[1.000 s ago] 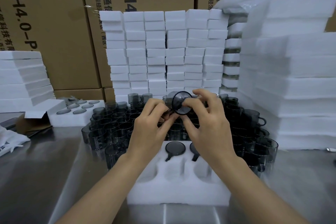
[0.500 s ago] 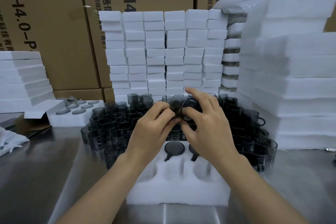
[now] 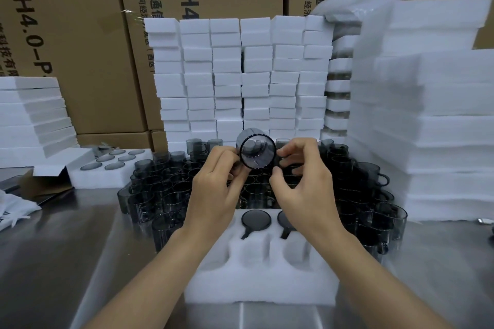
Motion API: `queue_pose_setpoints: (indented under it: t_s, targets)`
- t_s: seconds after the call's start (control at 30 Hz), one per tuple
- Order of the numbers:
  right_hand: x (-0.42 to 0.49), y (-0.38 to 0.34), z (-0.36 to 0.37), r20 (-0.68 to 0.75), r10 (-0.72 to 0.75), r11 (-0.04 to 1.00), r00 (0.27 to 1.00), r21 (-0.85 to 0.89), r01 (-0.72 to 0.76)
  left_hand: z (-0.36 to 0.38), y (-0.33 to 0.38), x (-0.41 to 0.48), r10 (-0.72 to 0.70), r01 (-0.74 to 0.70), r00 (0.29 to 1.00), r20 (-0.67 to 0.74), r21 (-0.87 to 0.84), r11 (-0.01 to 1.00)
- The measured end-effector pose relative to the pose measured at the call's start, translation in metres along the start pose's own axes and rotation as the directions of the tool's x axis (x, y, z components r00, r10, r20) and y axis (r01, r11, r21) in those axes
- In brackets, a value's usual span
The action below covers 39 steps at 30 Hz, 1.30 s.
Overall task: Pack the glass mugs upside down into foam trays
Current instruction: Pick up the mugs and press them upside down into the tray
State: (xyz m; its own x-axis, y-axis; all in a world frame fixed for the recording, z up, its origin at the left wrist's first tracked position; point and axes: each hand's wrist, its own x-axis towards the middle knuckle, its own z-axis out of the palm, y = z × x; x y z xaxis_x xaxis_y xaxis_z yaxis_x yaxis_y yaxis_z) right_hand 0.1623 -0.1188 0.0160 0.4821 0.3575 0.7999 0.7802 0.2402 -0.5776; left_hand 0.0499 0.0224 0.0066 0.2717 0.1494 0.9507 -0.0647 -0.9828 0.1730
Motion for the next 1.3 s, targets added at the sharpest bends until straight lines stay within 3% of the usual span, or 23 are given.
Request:
queue_pose_setpoints:
  t_s: [0.07,0.13,0.27,0.43,0.67,1.0,1.17,1.3]
  targets:
    - [0.004,-0.006,-0.001,0.206,0.276,0.911,0.939,0.256,-0.324,0.001,0.001,-0.001,0.006,-0.006,1.000,0.012,0.007,1.000]
    - [0.007,-0.010,-0.004,0.427,0.376,0.744,0.822,0.389,-0.543,0.001,0.001,-0.002,0.009,-0.010,1.000,0.028,0.022,1.000]
    - [0.008,-0.012,-0.007,0.512,0.364,0.568,0.778,0.540,-0.621,0.000,0.001,-0.003,0.011,-0.014,0.999,0.030,0.075,0.997]
    - [0.011,-0.013,-0.009,0.559,0.385,0.495,0.735,0.547,-0.675,-0.002,0.004,0.000,0.095,-0.081,0.994,-0.044,0.252,0.964]
    - [0.010,-0.016,-0.006,0.561,0.383,0.514,0.734,0.531,-0.674,-0.004,0.004,0.001,0.146,-0.102,0.986,-0.076,0.412,0.905]
    - [0.009,-0.015,-0.008,0.524,0.405,0.586,0.749,0.481,-0.653,-0.005,0.007,0.003,0.122,-0.076,0.988,-0.095,0.388,0.918]
    - [0.009,-0.012,-0.009,0.520,0.391,0.586,0.759,0.495,-0.641,-0.006,0.008,0.003,0.035,-0.003,0.995,-0.098,0.309,0.951]
    - [0.008,-0.006,-0.009,0.494,0.371,0.616,0.787,0.503,-0.606,-0.003,0.010,0.003,-0.198,0.200,0.979,-0.049,0.035,0.979]
